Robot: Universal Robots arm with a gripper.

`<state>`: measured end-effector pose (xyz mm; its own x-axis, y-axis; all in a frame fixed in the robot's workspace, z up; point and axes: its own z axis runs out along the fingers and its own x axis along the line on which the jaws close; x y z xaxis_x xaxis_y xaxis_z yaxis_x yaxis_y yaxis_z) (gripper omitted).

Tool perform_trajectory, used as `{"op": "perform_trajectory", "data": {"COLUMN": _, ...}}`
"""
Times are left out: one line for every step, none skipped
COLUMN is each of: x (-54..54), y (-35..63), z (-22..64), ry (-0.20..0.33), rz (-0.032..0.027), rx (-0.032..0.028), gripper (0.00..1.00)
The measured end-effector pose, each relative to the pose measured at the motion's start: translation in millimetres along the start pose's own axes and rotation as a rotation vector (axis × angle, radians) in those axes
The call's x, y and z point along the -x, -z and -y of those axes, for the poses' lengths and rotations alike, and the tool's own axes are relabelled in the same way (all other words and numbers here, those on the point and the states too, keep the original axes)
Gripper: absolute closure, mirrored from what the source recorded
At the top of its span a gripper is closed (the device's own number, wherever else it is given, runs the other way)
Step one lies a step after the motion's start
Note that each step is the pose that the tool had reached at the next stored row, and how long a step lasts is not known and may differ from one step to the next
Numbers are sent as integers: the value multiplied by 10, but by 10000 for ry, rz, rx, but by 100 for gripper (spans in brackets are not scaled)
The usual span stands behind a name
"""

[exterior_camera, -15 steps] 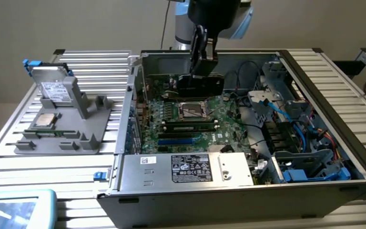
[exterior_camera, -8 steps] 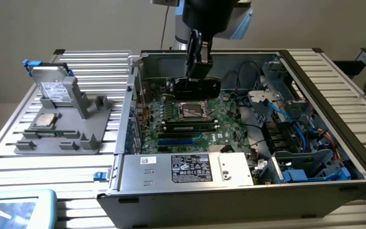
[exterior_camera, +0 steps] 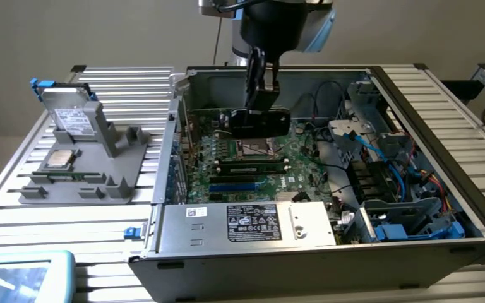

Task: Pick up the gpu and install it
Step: 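Insert the gpu into the slot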

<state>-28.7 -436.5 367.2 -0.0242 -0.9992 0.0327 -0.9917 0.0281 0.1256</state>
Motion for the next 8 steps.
{"op": "perform_trajectory", "data": {"x": 12, "y": -18, "z": 1, "ry": 0, "rz": 0, "rx": -1, "gripper": 73}}
{"op": "perform_trajectory", "data": {"x": 20, "y": -36, "z": 1, "ry": -1, "rz": -4, "rx": -1, "gripper": 73}}
{"op": "perform_trajectory", "data": {"x": 20, "y": -54, "z": 4, "ry": -1, "rz": -9, "rx": -1, "gripper": 73}}
{"op": "perform_trajectory", "data": {"x": 22, "y": -73, "z": 7, "ry": -1, "rz": -16, "rx": -1, "gripper": 73}}
{"op": "perform_trajectory", "data": {"x": 22, "y": -91, "z": 9, "ry": -1, "rz": -21, "rx": -1, "gripper": 73}}
{"op": "perform_trajectory", "data": {"x": 22, "y": -109, "z": 11, "ry": -2, "rz": -22, "rx": -2, "gripper": 73}}
{"op": "perform_trajectory", "data": {"x": 20, "y": -126, "z": 13, "ry": -4, "rz": -24, "rx": -1, "gripper": 73}}
{"op": "perform_trajectory", "data": {"x": 17, "y": -144, "z": 15, "ry": -5, "rz": -25, "rx": -1, "gripper": 73}}
